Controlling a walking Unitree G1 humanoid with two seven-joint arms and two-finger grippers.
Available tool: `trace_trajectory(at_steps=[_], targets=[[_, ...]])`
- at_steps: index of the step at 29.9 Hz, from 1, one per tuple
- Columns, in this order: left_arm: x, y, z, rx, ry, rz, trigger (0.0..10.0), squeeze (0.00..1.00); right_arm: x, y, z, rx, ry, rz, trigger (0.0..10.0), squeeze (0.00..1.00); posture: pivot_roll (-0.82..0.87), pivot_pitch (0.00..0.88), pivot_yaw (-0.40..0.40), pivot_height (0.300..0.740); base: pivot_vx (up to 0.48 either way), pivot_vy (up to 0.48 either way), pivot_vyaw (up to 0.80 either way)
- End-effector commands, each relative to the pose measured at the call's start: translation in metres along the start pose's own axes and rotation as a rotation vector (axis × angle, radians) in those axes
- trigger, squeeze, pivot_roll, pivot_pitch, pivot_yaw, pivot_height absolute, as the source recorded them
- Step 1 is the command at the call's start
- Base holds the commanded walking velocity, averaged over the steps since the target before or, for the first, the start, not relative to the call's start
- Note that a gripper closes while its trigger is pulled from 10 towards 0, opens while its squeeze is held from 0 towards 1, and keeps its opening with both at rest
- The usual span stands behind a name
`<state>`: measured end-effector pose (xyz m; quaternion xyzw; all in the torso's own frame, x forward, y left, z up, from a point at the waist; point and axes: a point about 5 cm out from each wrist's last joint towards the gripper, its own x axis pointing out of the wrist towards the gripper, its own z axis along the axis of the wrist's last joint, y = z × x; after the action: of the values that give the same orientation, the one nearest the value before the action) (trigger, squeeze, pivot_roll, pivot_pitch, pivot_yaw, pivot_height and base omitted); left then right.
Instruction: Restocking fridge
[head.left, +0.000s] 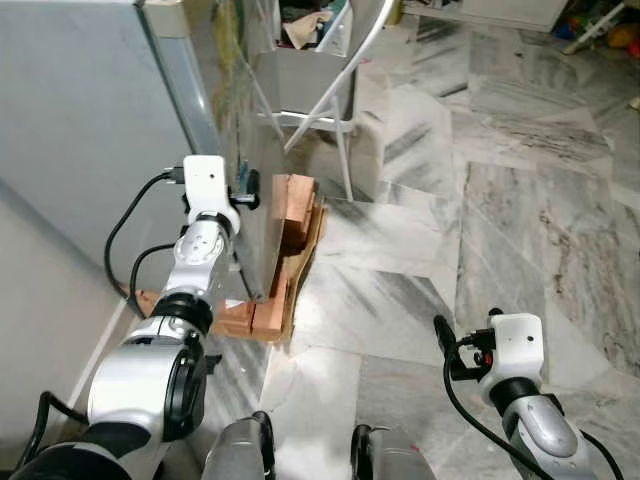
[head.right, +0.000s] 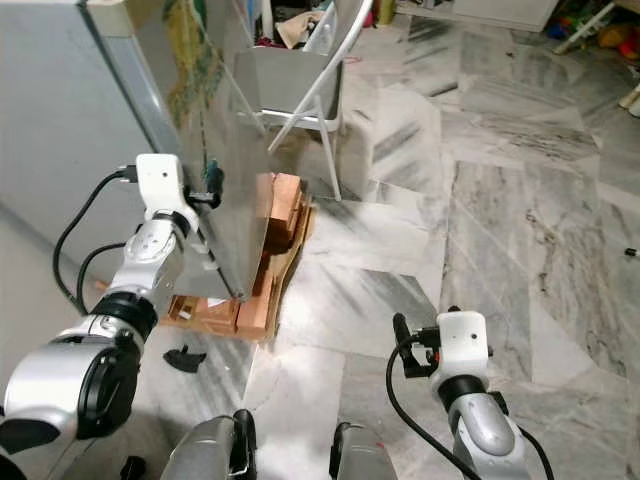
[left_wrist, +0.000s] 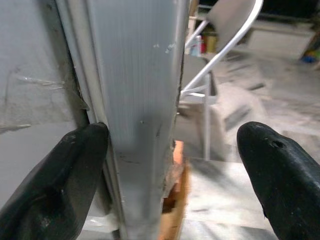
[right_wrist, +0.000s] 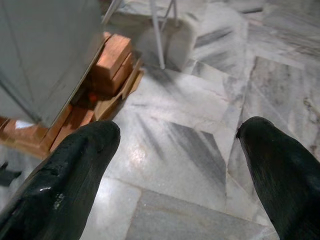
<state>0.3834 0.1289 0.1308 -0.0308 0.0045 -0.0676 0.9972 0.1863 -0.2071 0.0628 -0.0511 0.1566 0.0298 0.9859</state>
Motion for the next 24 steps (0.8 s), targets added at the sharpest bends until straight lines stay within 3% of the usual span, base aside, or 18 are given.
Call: trace_trajectory(at_steps=[1, 2, 3, 6, 8, 11, 12, 13, 14, 16, 18, 19, 20, 22, 24], targets=[[0.010, -0.067, 0.031, -0.054, -0.098, -0.322, 10.0, 0.00, -0.004, -0.001, 0.003, -0.012, -0.006, 0.011, 10.0, 0.00, -0.13, 0.170, 0.000, 0.740, 0.000, 0.000, 0.00], [0.009, -0.079, 0.033, -0.088, -0.099, -0.378, 10.0, 0.00, -0.005, -0.001, 0.002, -0.017, -0.001, 0.011, 10.0, 0.00, -0.13, 0.170, 0.000, 0.740, 0.000, 0.000, 0.00], [0.000, -0.106, 0.036, -0.067, -0.124, -0.544, 10.0, 0.00, -0.006, -0.002, 0.001, -0.016, 0.004, 0.006, 10.0, 0.00, -0.13, 0.170, 0.001, 0.740, 0.000, 0.000, 0.00], [-0.036, -0.160, 0.039, -0.064, -0.162, -0.880, 10.0, 0.00, -0.007, -0.003, -0.001, -0.011, 0.009, -0.004, 10.0, 0.00, -0.11, 0.169, 0.005, 0.740, 0.000, 0.000, 0.00], [-0.063, -0.180, 0.035, -0.094, -0.148, -1.001, 10.0, 0.00, -0.005, -0.001, -0.002, -0.006, 0.011, 0.000, 10.0, 0.00, -0.11, 0.170, 0.005, 0.740, 0.000, 0.000, 0.00], [-0.071, -0.184, 0.030, -0.105, -0.147, -1.003, 10.0, 0.00, -0.003, 0.001, -0.003, -0.004, 0.012, 0.005, 10.0, 0.00, -0.10, 0.169, 0.006, 0.740, 0.000, 0.000, 0.00], [-0.067, -0.178, 0.024, -0.084, -0.143, -0.957, 10.0, 0.00, -0.003, 0.002, -0.003, -0.003, 0.013, 0.008, 10.0, 0.00, -0.10, 0.168, 0.007, 0.740, 0.000, 0.000, 0.00], [-0.055, -0.157, 0.012, -0.032, -0.134, -0.826, 10.0, 0.00, -0.002, 0.002, -0.003, 0.004, 0.014, 0.010, 10.0, 0.00, -0.10, 0.167, 0.007, 0.740, 0.000, 0.000, 0.00], [-0.055, -0.157, 0.012, -0.032, -0.134, -0.826, 10.0, 0.00, -0.002, 0.002, -0.003, 0.004, 0.014, 0.010, 10.0, 0.00, -0.10, 0.167, 0.007, 0.740, 0.000, 0.000, 0.00], [-0.039, -0.109, 0.003, 0.036, -0.121, -0.615, 10.0, 0.00, -0.001, 0.001, -0.003, 0.011, 0.007, 0.005, 10.0, 0.00, -0.09, 0.164, 0.005, 0.740, 0.000, 0.000, 0.00], [-0.040, -0.083, -0.001, 0.085, -0.109, -0.551, 10.0, 0.00, 0.000, 0.002, -0.002, 0.008, 0.002, 0.005, 10.0, 0.00, -0.07, 0.163, 0.008, 0.740, 0.000, 0.000, 0.00], [-0.043, -0.060, -0.004, 0.185, -0.128, -0.493, 10.0, 0.00, 0.001, 0.001, 0.000, 0.003, -0.012, 0.000, 10.0, 0.00, -0.05, 0.164, 0.015, 0.740, 0.000, 0.000, 0.00], [-0.047, -0.049, -0.006, 0.224, -0.119, -0.475, 10.0, 0.00, 0.001, 0.001, 0.001, 0.001, -0.020, -0.004, 10.0, 0.00, -0.04, 0.165, 0.019, 0.740, 0.000, 0.000, 0.00], [-0.060, -0.022, -0.014, 0.249, -0.063, -0.429, 10.0, 0.00, 0.004, 0.001, 0.005, 0.000, -0.037, -0.016, 10.0, 0.00, -0.03, 0.165, 0.028, 0.740, 0.000, -0.169, 0.00], [-0.071, 0.000, -0.022, 0.217, -0.013, -0.340, 10.0, 0.00, 0.007, 0.000, 0.007, 0.010, -0.054, -0.036, 10.0, 0.00, -0.03, 0.167, 0.033, 0.740, 0.000, -0.396, 0.00]])
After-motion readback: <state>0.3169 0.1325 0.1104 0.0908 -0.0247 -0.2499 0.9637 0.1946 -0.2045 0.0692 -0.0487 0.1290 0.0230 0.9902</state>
